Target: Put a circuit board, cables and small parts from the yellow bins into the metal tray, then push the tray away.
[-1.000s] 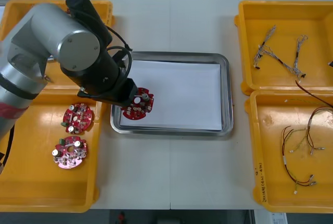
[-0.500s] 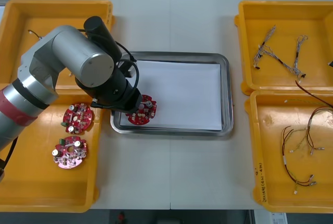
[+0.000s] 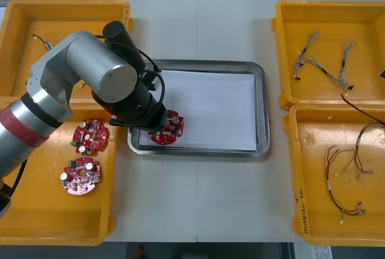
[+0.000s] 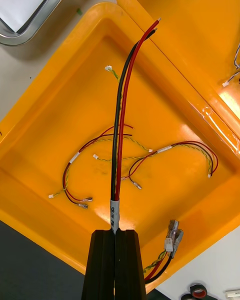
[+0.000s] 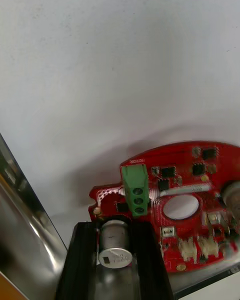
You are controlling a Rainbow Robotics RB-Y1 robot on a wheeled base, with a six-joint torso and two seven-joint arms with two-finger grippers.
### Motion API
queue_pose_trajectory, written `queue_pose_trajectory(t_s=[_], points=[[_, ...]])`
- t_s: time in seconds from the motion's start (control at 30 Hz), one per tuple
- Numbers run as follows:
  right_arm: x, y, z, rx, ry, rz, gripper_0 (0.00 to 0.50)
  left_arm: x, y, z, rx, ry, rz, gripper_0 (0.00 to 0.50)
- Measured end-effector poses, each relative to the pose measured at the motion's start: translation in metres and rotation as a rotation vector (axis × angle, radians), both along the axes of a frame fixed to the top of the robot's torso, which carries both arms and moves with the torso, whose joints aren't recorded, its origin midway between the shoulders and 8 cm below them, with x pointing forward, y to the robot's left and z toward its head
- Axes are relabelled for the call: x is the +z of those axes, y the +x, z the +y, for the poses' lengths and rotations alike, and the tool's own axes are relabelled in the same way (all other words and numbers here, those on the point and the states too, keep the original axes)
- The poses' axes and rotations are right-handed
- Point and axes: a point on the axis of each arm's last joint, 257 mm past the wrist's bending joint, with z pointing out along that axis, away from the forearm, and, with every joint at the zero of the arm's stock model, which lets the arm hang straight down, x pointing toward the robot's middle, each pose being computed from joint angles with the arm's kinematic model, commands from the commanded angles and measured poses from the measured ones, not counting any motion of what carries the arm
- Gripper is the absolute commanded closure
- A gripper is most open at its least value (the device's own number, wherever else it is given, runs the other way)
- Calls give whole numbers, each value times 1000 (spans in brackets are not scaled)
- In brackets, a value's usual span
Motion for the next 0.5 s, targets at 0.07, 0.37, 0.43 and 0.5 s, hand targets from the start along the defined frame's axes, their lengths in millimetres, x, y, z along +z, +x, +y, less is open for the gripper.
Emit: queue_pose_trajectory(t_s=[0.07, 0.37, 0.43, 0.5], points=[[0, 0, 0, 0, 0, 0, 500, 0, 0, 0, 2, 0, 0, 23], [0, -1, 3, 9, 7, 6, 500, 0, 0, 0, 31, -7, 5, 0], [0, -1, 4, 13, 9, 6, 500, 0, 0, 0, 31, -7, 5, 0], [2, -1, 6, 20, 13, 3, 500, 0, 0, 0, 31, -7, 5, 0]])
